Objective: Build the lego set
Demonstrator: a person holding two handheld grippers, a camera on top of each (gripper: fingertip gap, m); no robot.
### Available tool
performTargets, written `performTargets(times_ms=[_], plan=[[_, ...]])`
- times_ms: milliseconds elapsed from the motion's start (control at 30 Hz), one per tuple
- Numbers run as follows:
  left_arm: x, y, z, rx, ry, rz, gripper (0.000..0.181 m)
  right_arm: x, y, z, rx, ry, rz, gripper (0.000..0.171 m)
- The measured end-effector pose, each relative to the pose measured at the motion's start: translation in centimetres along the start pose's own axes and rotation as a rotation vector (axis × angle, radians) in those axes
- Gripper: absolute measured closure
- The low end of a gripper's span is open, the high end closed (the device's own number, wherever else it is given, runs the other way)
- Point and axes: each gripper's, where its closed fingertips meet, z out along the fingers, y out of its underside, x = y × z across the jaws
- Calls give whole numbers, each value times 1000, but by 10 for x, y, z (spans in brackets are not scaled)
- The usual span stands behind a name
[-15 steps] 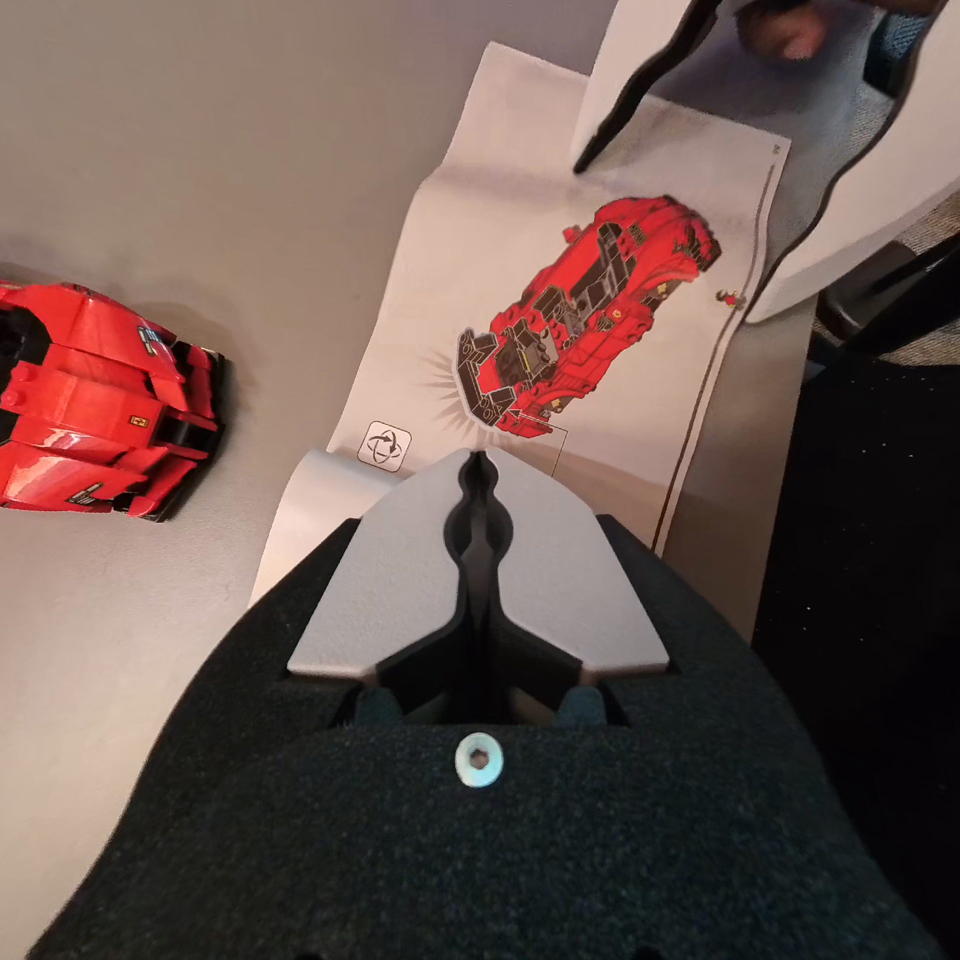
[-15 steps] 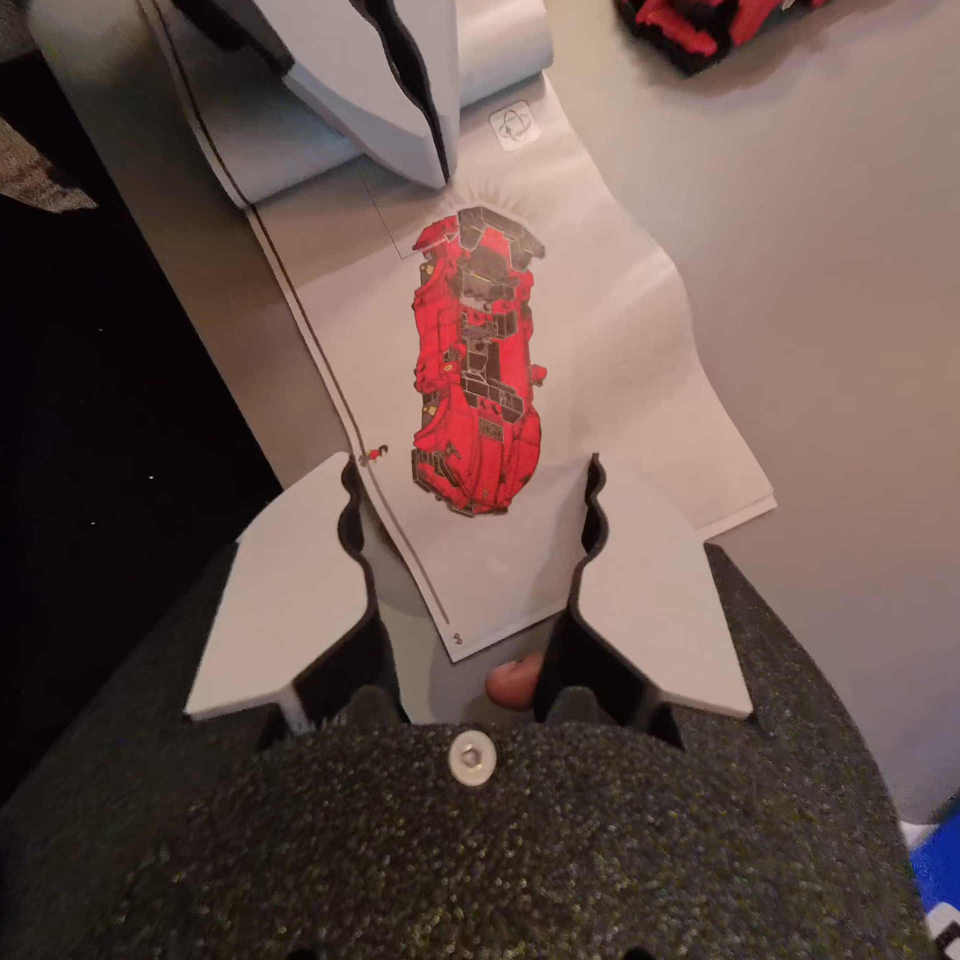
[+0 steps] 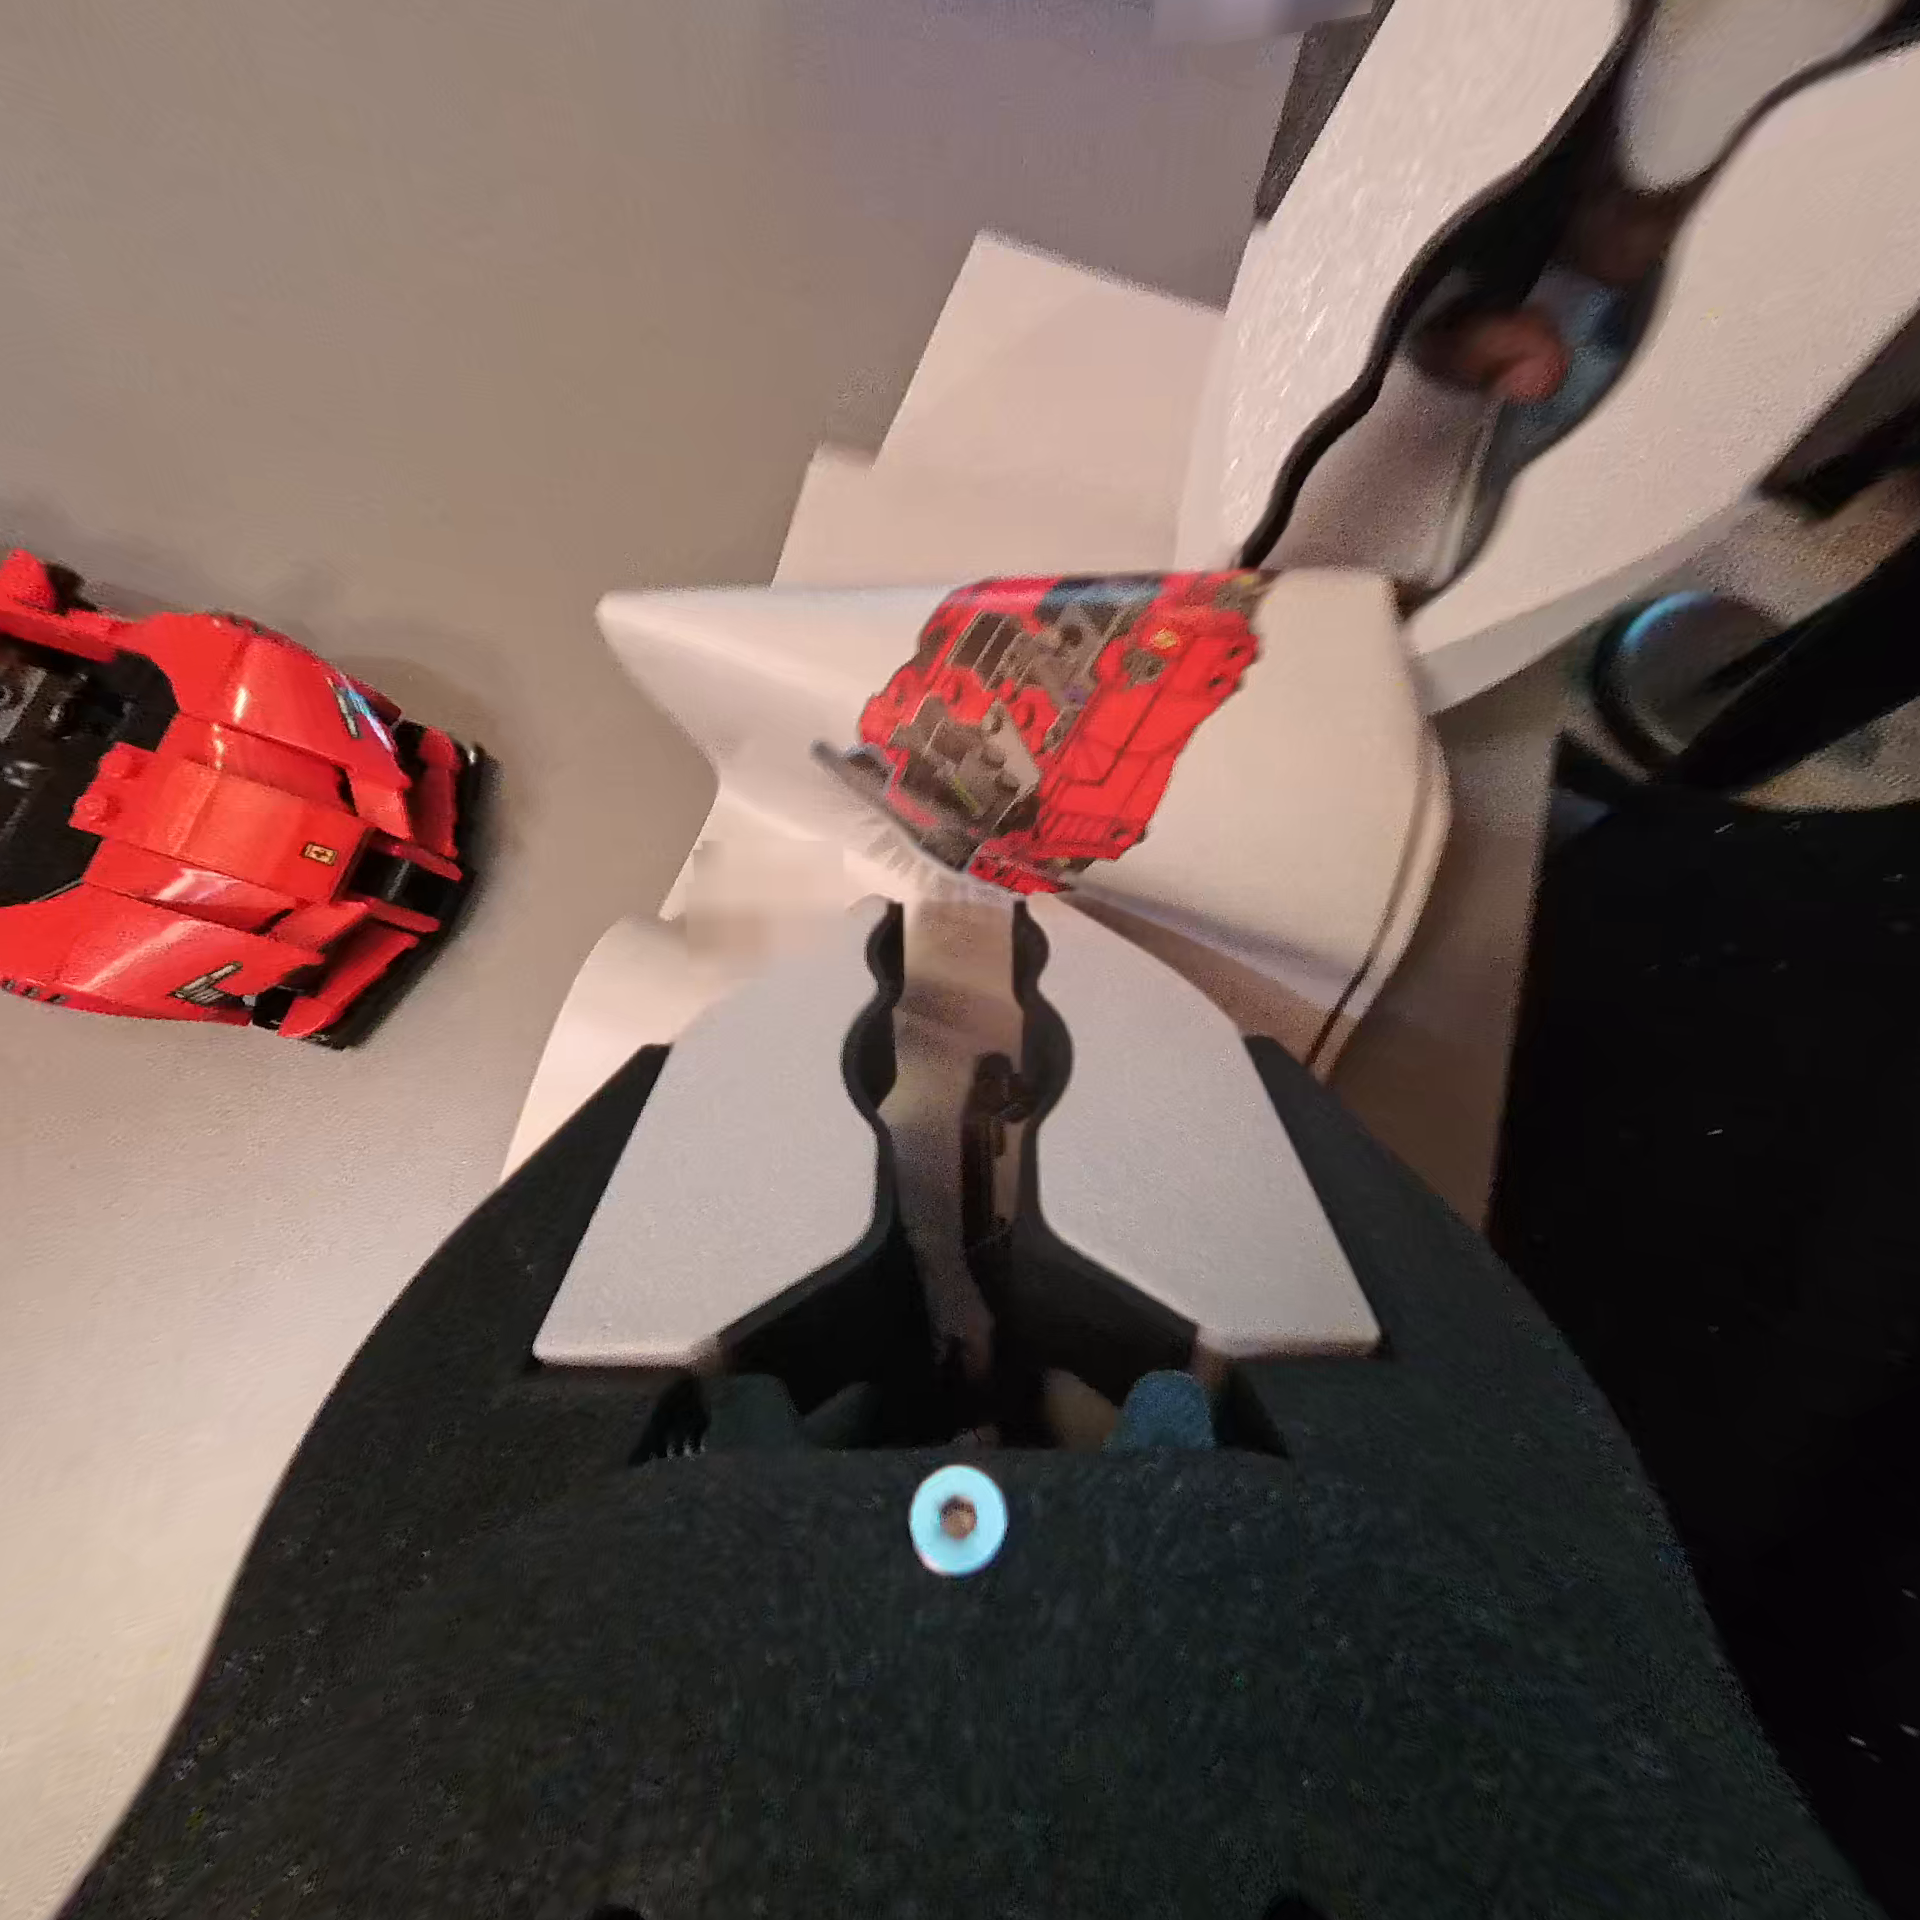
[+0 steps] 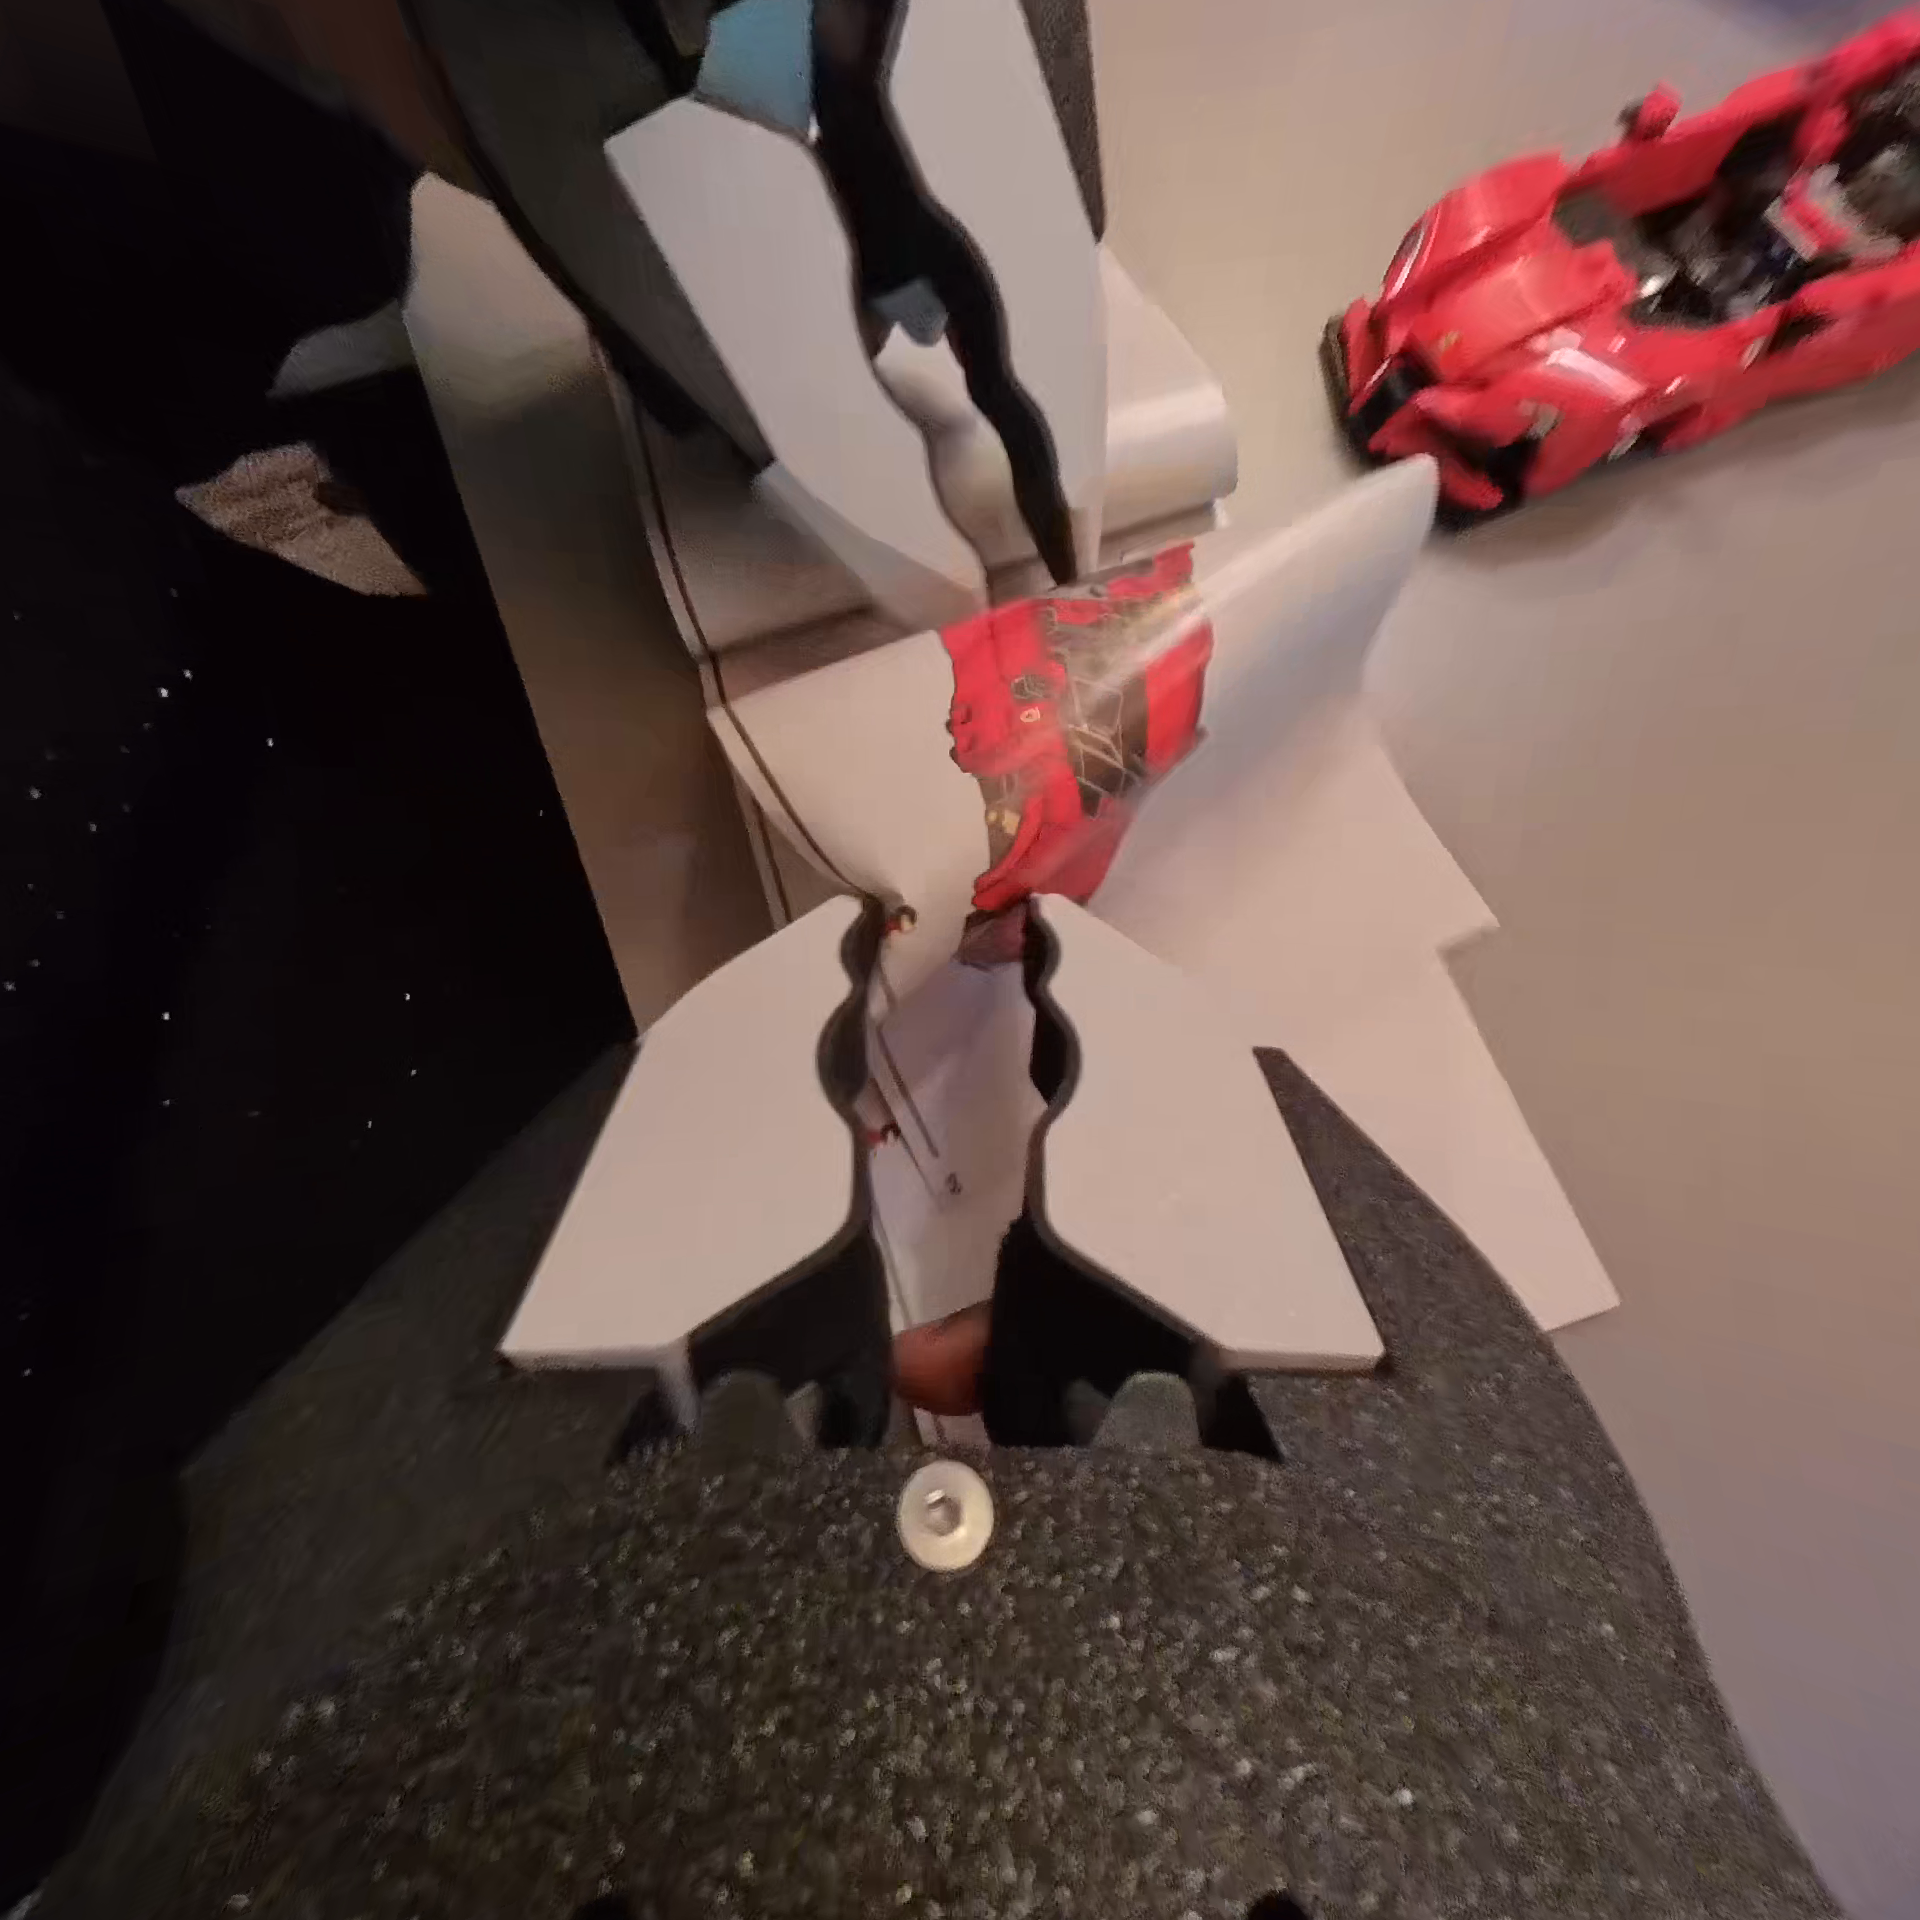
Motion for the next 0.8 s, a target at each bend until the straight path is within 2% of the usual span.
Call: performTargets(times_ms=[33,100,133,233,333,433,567,667,800], plan=[[4,-6,-6,51,13,-3,157,0,-5,-1,19,4,-7,150],[9,-16,-19,131,-4,13,150,-1,-13,-1,41,10,-28,161],[12,-18,-25,151,-19,27,141,0,-16,1,44,22,-40,165],[28,-24,-38,204,-28,32,117,-1,-24,5,50,35,-69,168],[17,-31,-54,222,-149,61,114,-5,-37,7,71,40,-107,168],[12,-31,-68,193,-222,89,99,-11,-56,8,89,64,-150,168],[22,-18,-64,103,-265,162,76,-19,-76,14,75,52,-171,169],[11,-14,-72,122,-362,214,82,-28,-90,23,79,20,-207,170],[9,-7,-79,139,-393,293,125,-38,-108,38,90,-7,-260,171]])
